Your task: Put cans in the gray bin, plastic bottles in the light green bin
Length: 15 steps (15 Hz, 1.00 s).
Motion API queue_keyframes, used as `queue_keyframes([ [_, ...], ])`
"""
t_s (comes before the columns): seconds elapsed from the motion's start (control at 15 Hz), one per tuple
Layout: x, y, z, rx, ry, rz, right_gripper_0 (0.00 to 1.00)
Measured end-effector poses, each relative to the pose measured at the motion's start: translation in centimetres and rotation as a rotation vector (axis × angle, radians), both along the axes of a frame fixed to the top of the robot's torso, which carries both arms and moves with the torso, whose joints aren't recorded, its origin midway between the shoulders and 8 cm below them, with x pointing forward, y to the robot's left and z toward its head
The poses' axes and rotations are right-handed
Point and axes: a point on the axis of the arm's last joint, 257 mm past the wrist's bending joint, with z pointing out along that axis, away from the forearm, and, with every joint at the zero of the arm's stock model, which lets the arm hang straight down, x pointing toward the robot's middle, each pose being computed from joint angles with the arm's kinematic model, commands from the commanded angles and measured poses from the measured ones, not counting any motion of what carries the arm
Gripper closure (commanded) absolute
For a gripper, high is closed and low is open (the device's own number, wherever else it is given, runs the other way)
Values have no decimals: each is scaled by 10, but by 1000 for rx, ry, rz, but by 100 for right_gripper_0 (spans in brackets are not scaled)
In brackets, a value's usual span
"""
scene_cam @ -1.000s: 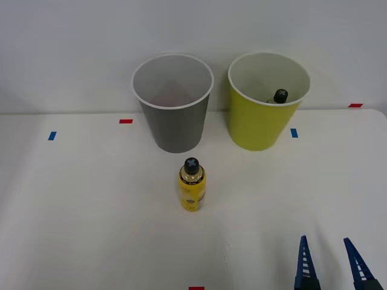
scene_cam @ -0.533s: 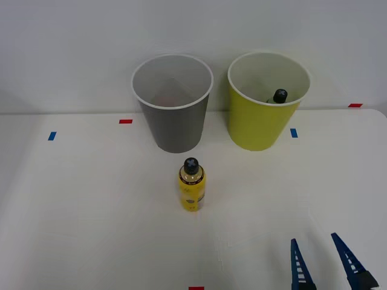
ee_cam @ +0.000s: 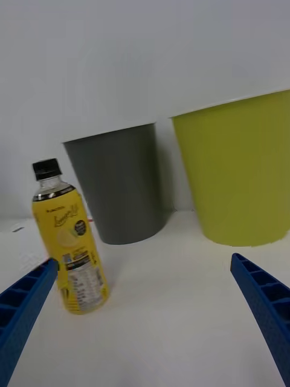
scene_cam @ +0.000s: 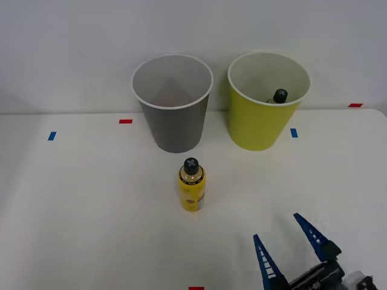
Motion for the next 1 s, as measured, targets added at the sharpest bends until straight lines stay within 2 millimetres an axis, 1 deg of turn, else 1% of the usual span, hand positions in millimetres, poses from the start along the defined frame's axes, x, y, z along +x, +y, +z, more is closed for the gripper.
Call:
queue_keyframes([
  [0.13, 7, 20, 9, -8, -33, 68, 0],
  [0.27, 16, 37, 9, -24, -33, 109, 0],
  [0.47, 38, 58, 9, -63, -27, 138, 0],
  [0.6, 47, 78, 12, -73, -28, 175, 0],
  [0.8, 52, 95, 22, -53, -45, 210, 0],
  [1.0, 59, 107, 22, -61, -30, 234, 0],
])
